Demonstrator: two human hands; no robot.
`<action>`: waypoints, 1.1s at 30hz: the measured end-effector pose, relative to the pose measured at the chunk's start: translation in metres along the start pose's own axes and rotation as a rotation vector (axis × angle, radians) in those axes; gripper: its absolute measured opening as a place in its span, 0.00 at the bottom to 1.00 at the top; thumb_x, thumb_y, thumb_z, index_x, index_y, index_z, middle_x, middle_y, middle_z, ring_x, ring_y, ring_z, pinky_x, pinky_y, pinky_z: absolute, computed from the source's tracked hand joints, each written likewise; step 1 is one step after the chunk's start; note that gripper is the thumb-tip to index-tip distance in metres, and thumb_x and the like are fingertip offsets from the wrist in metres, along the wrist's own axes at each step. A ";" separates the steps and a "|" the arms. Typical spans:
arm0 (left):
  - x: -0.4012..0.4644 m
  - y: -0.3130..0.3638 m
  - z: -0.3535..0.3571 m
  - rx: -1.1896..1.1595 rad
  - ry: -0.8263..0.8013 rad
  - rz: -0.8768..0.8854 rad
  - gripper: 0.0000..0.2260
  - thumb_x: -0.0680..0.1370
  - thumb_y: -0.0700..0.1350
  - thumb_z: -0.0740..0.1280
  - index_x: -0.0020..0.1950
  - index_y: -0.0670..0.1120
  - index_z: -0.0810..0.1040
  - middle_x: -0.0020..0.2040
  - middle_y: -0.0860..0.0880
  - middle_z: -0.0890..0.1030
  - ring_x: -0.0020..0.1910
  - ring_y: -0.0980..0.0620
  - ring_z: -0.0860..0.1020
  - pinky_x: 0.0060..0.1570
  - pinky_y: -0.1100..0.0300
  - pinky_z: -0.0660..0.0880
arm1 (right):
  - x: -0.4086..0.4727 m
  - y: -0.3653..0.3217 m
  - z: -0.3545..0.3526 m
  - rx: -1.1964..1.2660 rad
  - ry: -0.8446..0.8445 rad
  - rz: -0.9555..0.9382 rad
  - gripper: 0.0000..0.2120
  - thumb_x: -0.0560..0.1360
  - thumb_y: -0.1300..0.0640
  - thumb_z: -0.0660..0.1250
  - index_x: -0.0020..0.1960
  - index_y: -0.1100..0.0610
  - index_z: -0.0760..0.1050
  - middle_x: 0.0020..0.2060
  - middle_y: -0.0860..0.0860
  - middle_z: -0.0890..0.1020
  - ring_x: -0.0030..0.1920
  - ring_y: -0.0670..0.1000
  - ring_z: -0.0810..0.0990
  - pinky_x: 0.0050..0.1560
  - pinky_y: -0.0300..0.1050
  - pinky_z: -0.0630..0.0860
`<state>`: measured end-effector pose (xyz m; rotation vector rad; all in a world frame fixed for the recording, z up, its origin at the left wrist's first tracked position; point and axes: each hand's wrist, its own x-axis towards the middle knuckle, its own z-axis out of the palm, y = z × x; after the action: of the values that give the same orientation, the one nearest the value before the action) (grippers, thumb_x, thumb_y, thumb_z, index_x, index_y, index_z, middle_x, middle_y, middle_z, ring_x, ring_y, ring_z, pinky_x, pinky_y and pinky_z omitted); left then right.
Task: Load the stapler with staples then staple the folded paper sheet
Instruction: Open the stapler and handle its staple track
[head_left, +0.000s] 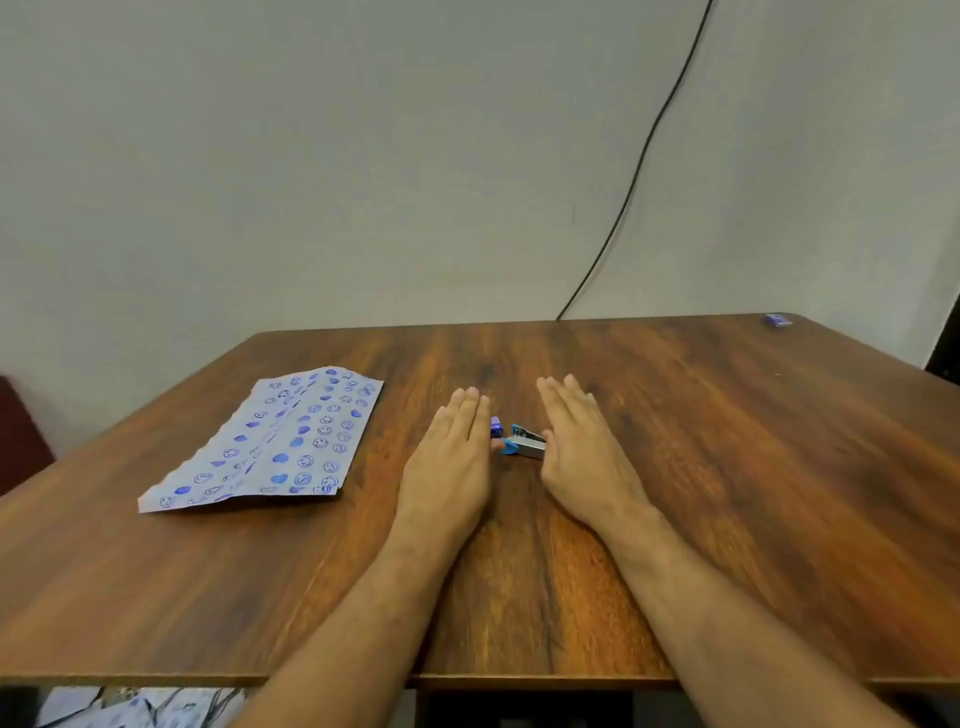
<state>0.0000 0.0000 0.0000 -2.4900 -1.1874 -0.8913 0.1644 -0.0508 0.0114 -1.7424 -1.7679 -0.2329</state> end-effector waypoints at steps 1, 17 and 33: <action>0.002 -0.001 0.001 -0.009 0.017 0.005 0.23 0.84 0.46 0.53 0.76 0.37 0.68 0.76 0.39 0.70 0.77 0.43 0.66 0.76 0.53 0.57 | 0.001 0.000 0.002 0.010 0.004 -0.008 0.32 0.78 0.67 0.59 0.81 0.59 0.56 0.80 0.54 0.62 0.82 0.53 0.53 0.81 0.49 0.50; 0.006 0.002 -0.004 -0.175 -0.067 -0.047 0.23 0.83 0.36 0.56 0.79 0.46 0.64 0.80 0.48 0.66 0.80 0.54 0.60 0.77 0.63 0.51 | 0.006 0.004 0.006 0.036 -0.066 0.060 0.27 0.77 0.60 0.62 0.76 0.59 0.68 0.70 0.55 0.76 0.72 0.55 0.70 0.74 0.47 0.64; 0.004 -0.002 0.001 -0.272 -0.108 -0.078 0.22 0.80 0.36 0.61 0.74 0.49 0.74 0.74 0.49 0.75 0.74 0.52 0.71 0.71 0.58 0.66 | 0.001 0.000 0.002 0.122 -0.087 0.076 0.22 0.77 0.62 0.67 0.69 0.48 0.72 0.59 0.51 0.82 0.61 0.54 0.78 0.65 0.54 0.73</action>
<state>0.0007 0.0046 0.0017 -2.7530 -1.2810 -1.0106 0.1640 -0.0483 0.0103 -1.7510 -1.7351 -0.0165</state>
